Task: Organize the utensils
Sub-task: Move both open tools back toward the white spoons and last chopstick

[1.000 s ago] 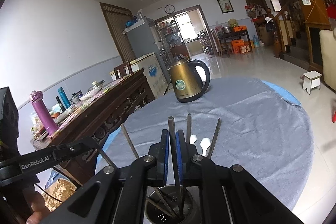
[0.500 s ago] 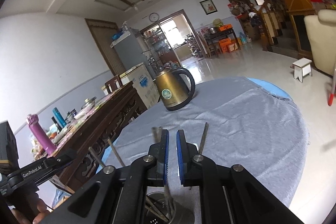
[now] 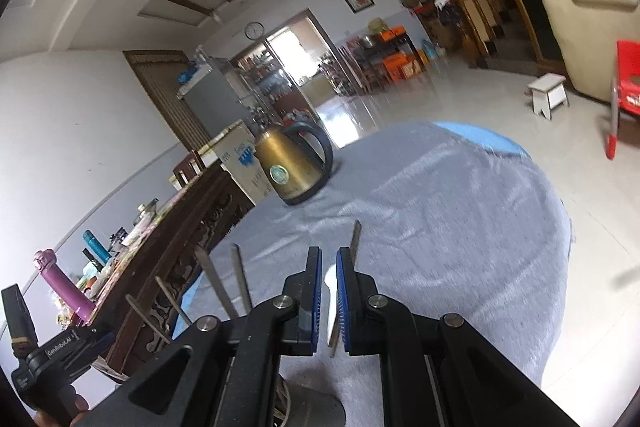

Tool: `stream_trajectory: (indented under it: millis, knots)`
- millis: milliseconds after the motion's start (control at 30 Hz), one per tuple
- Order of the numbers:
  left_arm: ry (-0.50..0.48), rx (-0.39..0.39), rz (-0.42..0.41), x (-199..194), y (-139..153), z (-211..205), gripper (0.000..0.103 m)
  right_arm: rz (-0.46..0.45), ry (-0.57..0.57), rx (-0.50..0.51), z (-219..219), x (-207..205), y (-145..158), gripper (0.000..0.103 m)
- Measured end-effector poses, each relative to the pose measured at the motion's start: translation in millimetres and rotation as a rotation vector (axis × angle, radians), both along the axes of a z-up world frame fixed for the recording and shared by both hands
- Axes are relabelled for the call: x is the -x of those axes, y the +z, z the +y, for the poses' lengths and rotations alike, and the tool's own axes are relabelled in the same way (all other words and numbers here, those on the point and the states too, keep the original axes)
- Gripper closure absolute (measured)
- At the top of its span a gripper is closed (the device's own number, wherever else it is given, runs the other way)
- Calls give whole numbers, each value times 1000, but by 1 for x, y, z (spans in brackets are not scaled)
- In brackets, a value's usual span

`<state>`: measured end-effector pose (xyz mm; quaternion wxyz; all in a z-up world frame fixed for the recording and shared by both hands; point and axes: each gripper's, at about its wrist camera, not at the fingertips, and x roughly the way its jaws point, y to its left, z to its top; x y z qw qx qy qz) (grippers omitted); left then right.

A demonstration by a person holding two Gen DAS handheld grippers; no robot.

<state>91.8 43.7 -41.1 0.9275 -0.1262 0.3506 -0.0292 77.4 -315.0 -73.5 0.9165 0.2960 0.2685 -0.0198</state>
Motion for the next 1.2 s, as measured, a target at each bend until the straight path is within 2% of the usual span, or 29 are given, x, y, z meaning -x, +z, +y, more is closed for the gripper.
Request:
stream_trajectory:
  millis: [200,467,867,1200]
  knots:
    - [10,-60,50,-3,-18,-3,45,39,17,-20,1,-2,-12,93]
    - [33,-108,41,2,-21,1,42,64,31,-18,7,-6,-16,93]
    - [47,-149,61,-3,-32,6,41,103,66,-1,21,-16,-26,93]
    - [42,-152,127,-15,-56,6,41,148,81,-1,24,-27,-44,93]
